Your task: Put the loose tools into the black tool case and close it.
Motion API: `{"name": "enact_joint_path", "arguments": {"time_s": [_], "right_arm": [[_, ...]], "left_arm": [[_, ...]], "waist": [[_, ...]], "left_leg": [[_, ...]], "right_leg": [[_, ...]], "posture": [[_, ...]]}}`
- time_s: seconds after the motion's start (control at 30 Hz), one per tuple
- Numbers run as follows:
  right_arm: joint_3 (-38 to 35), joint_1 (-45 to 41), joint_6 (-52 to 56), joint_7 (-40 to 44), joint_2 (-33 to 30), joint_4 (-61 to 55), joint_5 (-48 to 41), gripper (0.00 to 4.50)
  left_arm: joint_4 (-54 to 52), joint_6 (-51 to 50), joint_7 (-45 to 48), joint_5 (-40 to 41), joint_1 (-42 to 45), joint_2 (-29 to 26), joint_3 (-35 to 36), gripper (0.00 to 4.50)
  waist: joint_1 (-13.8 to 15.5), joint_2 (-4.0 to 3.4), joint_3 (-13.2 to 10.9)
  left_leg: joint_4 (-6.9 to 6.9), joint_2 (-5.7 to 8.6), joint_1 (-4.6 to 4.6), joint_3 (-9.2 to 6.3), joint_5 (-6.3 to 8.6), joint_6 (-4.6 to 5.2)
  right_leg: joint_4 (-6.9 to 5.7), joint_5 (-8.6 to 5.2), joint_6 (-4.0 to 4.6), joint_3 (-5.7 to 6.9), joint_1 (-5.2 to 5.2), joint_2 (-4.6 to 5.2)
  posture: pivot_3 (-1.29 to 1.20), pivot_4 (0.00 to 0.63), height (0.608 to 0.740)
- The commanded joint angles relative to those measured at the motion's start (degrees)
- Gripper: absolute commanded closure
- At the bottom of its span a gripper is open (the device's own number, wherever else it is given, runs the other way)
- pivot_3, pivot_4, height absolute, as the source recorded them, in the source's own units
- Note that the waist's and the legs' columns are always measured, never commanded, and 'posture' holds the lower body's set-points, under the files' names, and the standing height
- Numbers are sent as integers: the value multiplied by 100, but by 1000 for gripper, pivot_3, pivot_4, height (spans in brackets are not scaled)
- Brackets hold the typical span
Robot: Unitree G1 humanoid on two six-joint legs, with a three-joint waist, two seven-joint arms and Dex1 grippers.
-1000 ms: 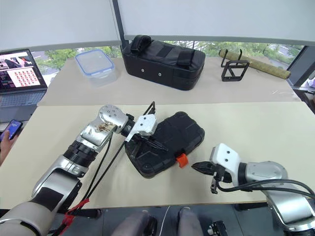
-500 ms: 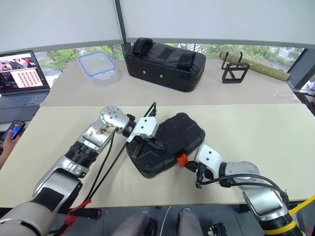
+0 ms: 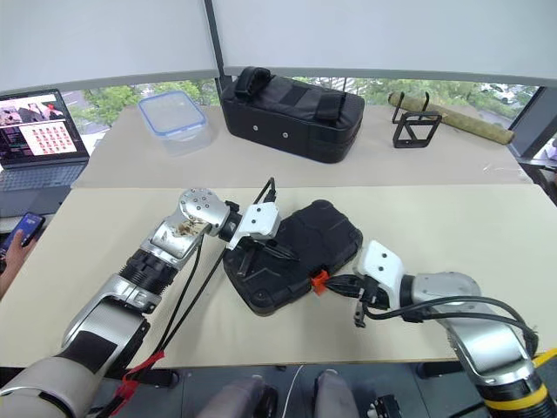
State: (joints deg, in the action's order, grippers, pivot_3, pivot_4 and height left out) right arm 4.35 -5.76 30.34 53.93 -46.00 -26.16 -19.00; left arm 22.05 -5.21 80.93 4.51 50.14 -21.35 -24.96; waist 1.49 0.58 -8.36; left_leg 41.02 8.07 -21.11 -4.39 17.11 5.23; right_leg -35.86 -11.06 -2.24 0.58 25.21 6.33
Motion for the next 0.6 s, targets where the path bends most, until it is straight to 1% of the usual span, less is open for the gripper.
{"name": "enact_joint_path", "arguments": {"time_s": [0.03, 0.13, 0.23, 0.3, 0.37, 0.43, 0.5, 0.6], "right_arm": [[208, -41, -16, -103, 18, 96, 214, 4500], [323, 55, -114, -145, 1, 214, 384, 4500], [235, 150, -126, -141, -3, 150, 340, 4500], [-65, 228, 23, -26, -19, -85, -13, 4500], [-472, 303, 264, 162, -49, -415, -619, 4500], [-810, 259, 574, 182, -42, -645, -1163, 4500], [-963, 110, 818, 22, 6, -708, -1408, 4500], [-976, -151, 1055, -244, 87, -648, -1539, 4500]], "left_arm": [[229, -6, -21, -363, -83, -72, -226, 4472], [247, 9, -41, -365, -70, -73, -215, 4472], [226, 6, -58, -363, -82, -71, -216, 4472], [219, 6, -66, -361, -88, -73, -214, 4472], [213, 8, -70, -358, -95, -81, -209, 4472], [224, 26, -74, -361, -101, -91, -204, 4472], [241, 44, -84, -371, -107, -91, -199, 4472], [271, 60, -105, -378, -103, -80, -196, 4472]], "waist": [[-4, 0, 0], [0, 0, 0], [0, 0, 0], [1, 0, 0], [4, 0, 0], [4, 0, 0], [4, 0, 0], [3, 1, 0]], "left_leg": [[0, 1, 0, 1, 0, 0], [0, 1, 0, 1, 0, -1], [-1, 2, 0, 1, 0, -1], [-1, 2, 0, 1, 0, -1], [-1, 2, -1, 1, 0, -1], [-1, 1, 0, 0, 1, -1], [-2, 0, 0, -1, 1, -1], [-4, 0, 0, -2, 2, -1]], "right_leg": [[0, 0, 0, 0, 0, 0], [0, 0, 0, 0, 0, 0], [0, 0, 0, 1, 1, 0], [0, 0, 0, 1, 1, 0], [0, 0, 0, 1, 2, 0], [3, 0, 0, -1, 0, 0], [6, 0, 0, -1, -4, -1], [7, 0, 0, 0, -3, 0]], "posture": [[0, 150, 722], [0, 150, 722], [0, 150, 722], [0, 150, 722], [0, 150, 722], [0, 150, 722], [0, 150, 722], [0, 150, 722]]}}
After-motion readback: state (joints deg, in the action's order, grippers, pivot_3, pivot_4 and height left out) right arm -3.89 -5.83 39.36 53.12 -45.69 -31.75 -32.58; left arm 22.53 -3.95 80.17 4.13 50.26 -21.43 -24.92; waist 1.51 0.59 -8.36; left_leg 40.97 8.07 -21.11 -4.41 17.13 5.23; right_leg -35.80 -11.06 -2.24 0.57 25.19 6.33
